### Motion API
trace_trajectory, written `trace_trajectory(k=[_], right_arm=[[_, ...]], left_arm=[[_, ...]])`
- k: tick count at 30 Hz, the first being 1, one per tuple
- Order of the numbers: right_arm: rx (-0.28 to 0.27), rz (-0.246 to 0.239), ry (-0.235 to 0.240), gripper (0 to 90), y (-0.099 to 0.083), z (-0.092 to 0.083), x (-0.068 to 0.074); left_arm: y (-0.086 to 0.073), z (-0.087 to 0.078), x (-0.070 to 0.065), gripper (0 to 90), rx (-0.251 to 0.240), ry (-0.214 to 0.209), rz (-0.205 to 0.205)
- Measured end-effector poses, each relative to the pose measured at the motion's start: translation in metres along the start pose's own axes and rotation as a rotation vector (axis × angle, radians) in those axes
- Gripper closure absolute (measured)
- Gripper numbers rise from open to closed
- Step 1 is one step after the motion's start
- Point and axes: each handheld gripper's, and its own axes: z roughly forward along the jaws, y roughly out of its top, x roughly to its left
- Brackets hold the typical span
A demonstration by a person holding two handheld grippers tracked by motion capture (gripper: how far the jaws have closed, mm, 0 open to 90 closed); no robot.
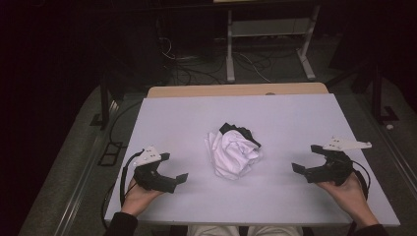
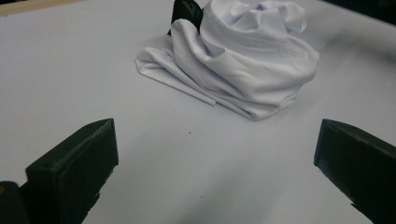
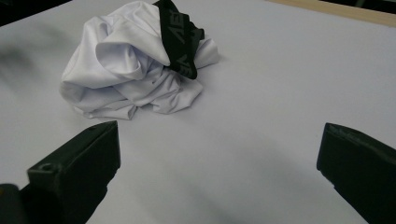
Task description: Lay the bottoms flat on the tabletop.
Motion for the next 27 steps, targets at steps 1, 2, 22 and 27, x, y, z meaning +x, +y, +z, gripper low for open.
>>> trace_trajectory(k=[1, 2, 22, 27], right_arm=[[0.007, 0.000, 0.004, 0.0, 0.002, 0.000, 0.000], [0.014, -0.005, 0.002, 0.0, 0.005, 0.000, 0.000], [0.040, -0.038, 0.028, 0.0, 0.045, 0.002, 0.001], [0.044, -0.044, 0.034, 0.0, 0.056, 0.006, 0.001]], left_arm=[[0.002, 0.000, 0.000, 0.0, 0.009, 0.002, 0.001], [0.004, 0.000, 0.001, 0.0, 0.011, 0.000, -0.004], [0.050, 0.004, 0.001, 0.0, 0.038, -0.066, 0.028], [0.063, 0.010, 0.001, 0.0, 0.053, -0.073, 0.050]])
